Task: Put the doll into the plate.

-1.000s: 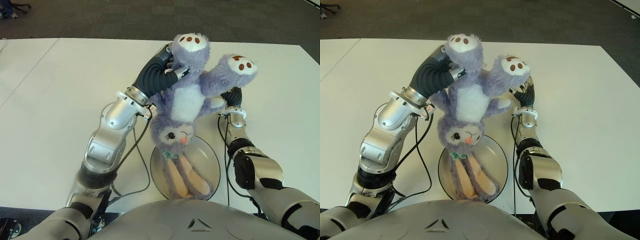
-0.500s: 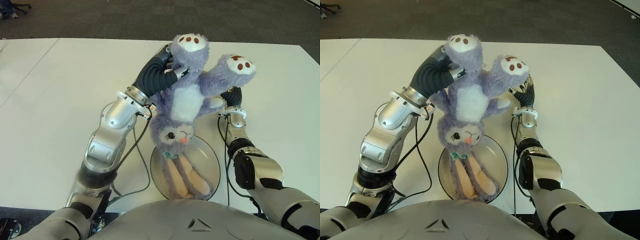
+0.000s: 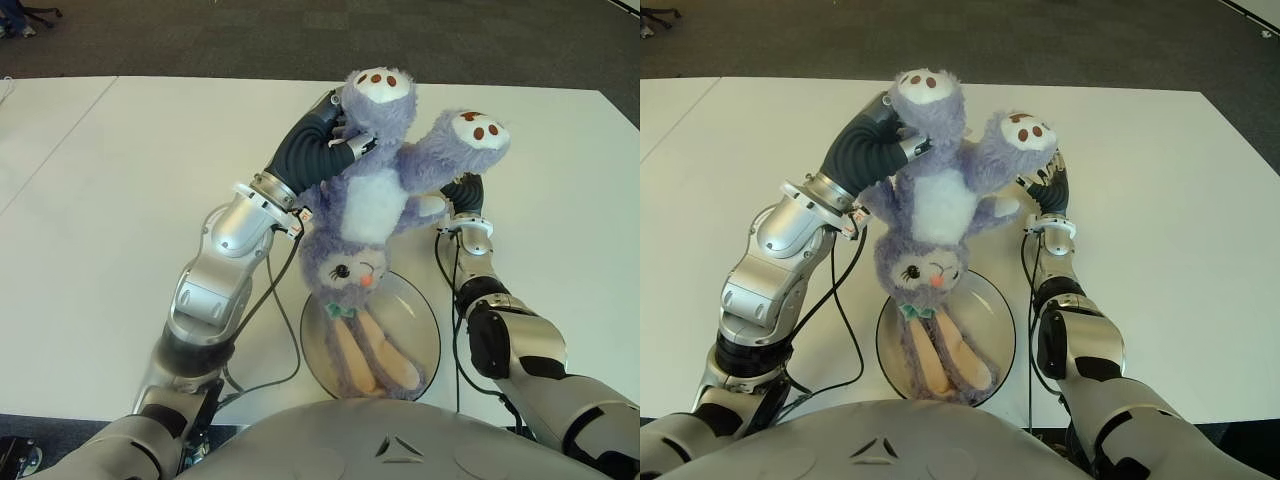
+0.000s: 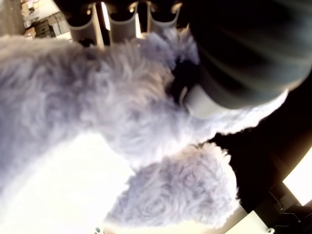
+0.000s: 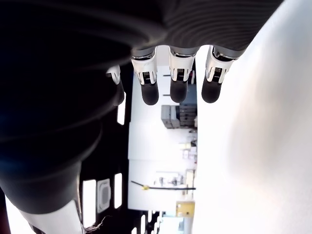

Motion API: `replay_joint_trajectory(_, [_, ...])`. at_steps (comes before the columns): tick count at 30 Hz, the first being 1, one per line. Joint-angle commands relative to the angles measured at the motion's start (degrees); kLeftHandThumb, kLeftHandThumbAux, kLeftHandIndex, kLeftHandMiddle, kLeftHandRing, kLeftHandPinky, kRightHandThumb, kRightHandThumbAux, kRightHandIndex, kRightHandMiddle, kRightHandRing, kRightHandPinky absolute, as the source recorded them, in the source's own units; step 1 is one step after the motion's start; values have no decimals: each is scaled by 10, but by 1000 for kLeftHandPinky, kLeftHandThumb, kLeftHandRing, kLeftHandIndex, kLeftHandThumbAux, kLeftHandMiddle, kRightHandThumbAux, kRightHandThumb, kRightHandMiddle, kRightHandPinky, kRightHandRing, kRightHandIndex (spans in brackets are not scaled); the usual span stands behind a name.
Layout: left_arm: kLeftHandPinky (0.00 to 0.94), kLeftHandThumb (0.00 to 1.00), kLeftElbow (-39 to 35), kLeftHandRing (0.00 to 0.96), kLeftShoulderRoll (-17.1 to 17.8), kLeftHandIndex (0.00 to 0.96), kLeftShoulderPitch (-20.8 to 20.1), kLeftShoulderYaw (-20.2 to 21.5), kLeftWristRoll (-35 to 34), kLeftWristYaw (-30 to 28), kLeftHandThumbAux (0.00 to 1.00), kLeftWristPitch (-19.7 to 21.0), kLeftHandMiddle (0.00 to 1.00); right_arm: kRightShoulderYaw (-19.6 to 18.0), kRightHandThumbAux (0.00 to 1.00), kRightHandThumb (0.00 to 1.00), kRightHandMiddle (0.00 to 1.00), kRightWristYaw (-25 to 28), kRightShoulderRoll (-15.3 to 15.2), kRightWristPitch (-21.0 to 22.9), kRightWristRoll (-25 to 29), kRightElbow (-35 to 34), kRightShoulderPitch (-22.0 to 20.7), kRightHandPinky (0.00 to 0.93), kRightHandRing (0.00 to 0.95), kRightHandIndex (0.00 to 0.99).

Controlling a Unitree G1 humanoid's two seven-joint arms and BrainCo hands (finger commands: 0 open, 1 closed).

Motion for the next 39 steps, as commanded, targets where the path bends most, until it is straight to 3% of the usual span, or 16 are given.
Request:
replay_joint_trajectory(1, [837, 719, 12, 848, -17, 440, 14, 12, -59, -30, 701, 33, 851, 6, 820, 77, 0, -10, 33, 25, -17, 85, 157, 0, 0, 59])
replay_joint_trajectory(3, [819, 718, 24, 837, -11, 440, 4, 22, -78, -48, 701, 38, 838, 3, 823, 76, 0, -5, 34, 24, -12, 85, 158, 0, 0, 60])
replay_joint_trajectory(4, [717, 712, 29, 753, -7, 437, -1, 26, -87, -57, 702, 41, 761, 0, 828, 75, 0, -2, 35, 23, -9, 85, 158, 0, 0, 63])
replay_joint_trajectory(6, [686, 710, 35, 728, -1, 436, -5, 32, -99, -68, 703, 46, 738, -3, 830, 74, 0, 1, 36, 22, -5, 85, 158, 0, 0, 64])
replay_joint_trajectory(9, [431, 676, 51, 460, 20, 409, -2, 31, -118, -101, 713, 57, 479, -3, 828, 67, 0, 1, 37, 20, -4, 85, 158, 0, 0, 65])
replay_joint_trajectory(10, [244, 302, 56, 279, 27, 190, 1, 29, -120, -111, 586, 56, 300, -3, 825, 65, 0, 0, 37, 20, -5, 85, 158, 0, 0, 65])
replay_joint_trajectory(12, [134, 172, 69, 183, 42, 102, 20, 20, -116, -132, 540, 35, 209, -1, 824, 64, 0, -1, 37, 18, -7, 84, 158, 0, 0, 64])
replay_joint_trajectory(14, [72, 137, 80, 118, 55, 57, 27, 12, -113, -150, 515, 20, 142, 2, 821, 65, 0, -2, 37, 17, -9, 84, 156, 0, 0, 61])
replay_joint_trajectory(21, [3, 112, 97, 47, 75, 2, 13, 7, -114, -183, 475, 3, 65, 11, 813, 72, 0, -11, 36, 11, -18, 83, 157, 0, 0, 52])
replay_joint_trajectory(28, [11, 118, 128, 25, 83, 0, -8, 10, -108, -196, 453, -18, 35, 22, 812, 79, 0, -23, 34, 8, -26, 83, 159, 0, 0, 45])
replay_joint_trajectory(39, [86, 153, 146, 49, 96, 0, -11, 2, -83, -189, 485, -50, 49, 6, 813, 94, 0, -9, 37, 17, -6, 83, 158, 0, 0, 63])
